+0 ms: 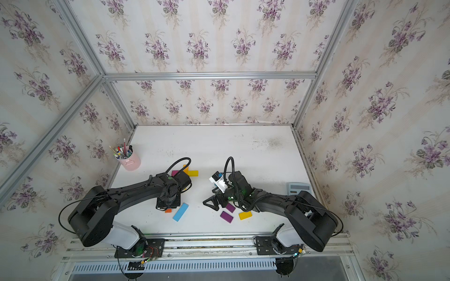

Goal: Assemble the letter t with building blocks
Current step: Move the building block to the center of the board, then assemble the building block at the center of the board.

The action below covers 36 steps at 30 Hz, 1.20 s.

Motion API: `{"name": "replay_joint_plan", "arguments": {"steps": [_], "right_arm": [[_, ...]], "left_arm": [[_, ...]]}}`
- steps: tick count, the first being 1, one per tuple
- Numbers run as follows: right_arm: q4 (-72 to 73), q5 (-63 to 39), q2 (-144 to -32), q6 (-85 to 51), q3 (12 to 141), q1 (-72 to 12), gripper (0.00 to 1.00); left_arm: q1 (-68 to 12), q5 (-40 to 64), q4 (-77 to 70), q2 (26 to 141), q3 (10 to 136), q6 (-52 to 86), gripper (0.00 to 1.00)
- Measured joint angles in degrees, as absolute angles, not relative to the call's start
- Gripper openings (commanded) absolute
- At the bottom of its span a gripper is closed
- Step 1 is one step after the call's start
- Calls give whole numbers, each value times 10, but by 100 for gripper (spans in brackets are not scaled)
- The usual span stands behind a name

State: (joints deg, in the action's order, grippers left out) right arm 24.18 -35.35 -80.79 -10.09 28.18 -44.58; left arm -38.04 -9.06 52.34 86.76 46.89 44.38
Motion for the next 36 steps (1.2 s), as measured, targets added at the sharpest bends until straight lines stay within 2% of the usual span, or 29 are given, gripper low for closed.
{"name": "replay_joint_plan", "arguments": {"steps": [7, 14, 22, 36], "right_arm": [[244, -354, -812, -100, 280, -446, 98], [245, -354, -814, -100, 274, -446, 98], [246, -354, -815, -100, 273, -446, 98], [264, -354, -821, -100, 267, -446, 98]], "left_arm": [[-440, -72, 484, 890, 486, 429, 16], [-453, -59, 465, 928, 510, 431, 17], [-448, -44, 448, 938, 539, 433, 19], [-390, -47, 446, 927, 530, 396, 21]]}}
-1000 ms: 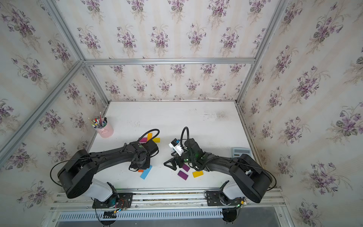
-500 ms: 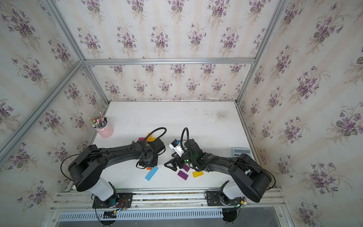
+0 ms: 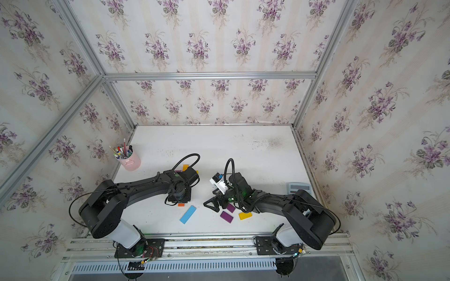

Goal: Assemble the letter t with building blocks
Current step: Assemble the building block at the center of the board.

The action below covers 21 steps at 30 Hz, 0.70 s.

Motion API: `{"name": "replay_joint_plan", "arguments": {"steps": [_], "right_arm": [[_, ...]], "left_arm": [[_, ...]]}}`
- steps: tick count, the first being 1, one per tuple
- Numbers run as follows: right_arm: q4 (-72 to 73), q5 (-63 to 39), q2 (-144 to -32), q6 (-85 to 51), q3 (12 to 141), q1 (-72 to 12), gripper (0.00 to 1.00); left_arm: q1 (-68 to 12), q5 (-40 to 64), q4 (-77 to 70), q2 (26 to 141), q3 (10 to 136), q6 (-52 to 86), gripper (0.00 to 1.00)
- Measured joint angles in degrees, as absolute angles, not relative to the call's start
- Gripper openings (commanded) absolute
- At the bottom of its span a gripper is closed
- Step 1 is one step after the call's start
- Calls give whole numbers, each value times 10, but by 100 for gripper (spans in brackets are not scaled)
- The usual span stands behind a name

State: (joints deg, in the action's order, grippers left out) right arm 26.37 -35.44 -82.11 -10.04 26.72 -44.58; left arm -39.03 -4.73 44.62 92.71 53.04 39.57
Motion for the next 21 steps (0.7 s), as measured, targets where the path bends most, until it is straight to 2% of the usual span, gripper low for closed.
{"name": "replay_joint_plan", "arguments": {"steps": [21], "right_arm": [[298, -367, -807, -100, 251, -447, 99]], "left_arm": [[-351, -20, 435, 967, 559, 359, 21]]}}
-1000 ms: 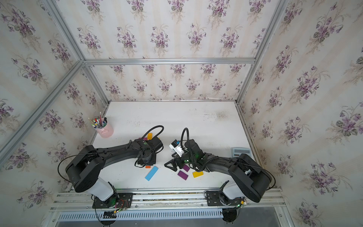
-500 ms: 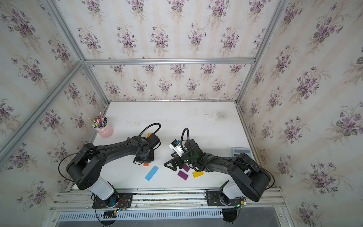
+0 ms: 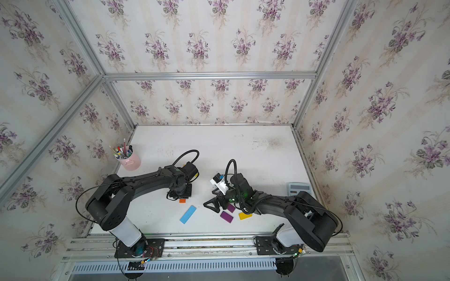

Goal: Assemble the letter t with building blocks
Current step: Assemble the building block at the center of the board.

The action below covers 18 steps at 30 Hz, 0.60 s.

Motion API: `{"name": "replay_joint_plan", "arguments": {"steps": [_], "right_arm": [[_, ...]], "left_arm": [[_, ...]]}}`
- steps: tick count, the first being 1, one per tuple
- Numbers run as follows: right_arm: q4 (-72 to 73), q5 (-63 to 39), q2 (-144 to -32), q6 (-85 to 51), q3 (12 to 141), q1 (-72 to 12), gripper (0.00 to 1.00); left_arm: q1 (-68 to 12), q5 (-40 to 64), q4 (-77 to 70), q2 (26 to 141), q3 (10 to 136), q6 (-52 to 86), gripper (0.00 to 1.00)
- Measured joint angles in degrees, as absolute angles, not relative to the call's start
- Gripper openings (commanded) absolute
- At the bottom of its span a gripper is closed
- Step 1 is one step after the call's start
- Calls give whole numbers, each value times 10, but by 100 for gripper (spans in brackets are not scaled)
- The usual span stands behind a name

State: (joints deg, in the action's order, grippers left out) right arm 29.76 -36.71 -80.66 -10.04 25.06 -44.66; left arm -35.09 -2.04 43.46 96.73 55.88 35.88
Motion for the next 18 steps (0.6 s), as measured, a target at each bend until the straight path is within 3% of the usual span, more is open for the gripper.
{"name": "replay_joint_plan", "arguments": {"steps": [18], "right_arm": [[307, -365, -813, -96, 250, -460, 99]], "left_arm": [[-331, -6, 437, 972, 562, 350, 22]]}}
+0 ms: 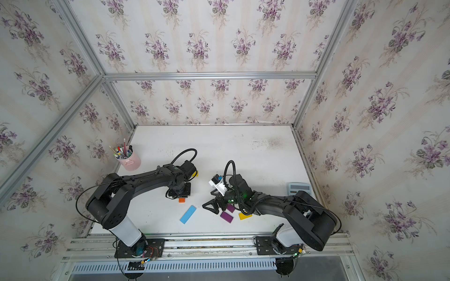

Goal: Assemble the letter t with building blocks
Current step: Assemble the building block at the center of the board.

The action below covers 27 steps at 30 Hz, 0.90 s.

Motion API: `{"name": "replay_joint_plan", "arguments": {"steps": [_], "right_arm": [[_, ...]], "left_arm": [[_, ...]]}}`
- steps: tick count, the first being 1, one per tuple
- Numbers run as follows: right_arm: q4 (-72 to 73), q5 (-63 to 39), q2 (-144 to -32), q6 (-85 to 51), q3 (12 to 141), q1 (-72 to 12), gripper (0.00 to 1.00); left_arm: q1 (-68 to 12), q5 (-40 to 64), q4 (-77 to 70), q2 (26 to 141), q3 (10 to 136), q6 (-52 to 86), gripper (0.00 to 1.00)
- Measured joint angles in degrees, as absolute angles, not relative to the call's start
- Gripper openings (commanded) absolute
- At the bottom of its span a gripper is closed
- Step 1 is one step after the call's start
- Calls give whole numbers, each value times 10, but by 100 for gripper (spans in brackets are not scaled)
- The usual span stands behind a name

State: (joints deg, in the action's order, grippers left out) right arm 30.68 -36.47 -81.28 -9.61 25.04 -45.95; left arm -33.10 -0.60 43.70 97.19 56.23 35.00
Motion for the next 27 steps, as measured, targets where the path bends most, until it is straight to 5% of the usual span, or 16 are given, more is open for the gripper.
{"name": "replay_joint_plan", "arguments": {"steps": [27], "right_arm": [[308, -365, -821, -92, 252, -459, 99]], "left_arm": [[-321, -8, 444, 986, 580, 340, 28]]}}
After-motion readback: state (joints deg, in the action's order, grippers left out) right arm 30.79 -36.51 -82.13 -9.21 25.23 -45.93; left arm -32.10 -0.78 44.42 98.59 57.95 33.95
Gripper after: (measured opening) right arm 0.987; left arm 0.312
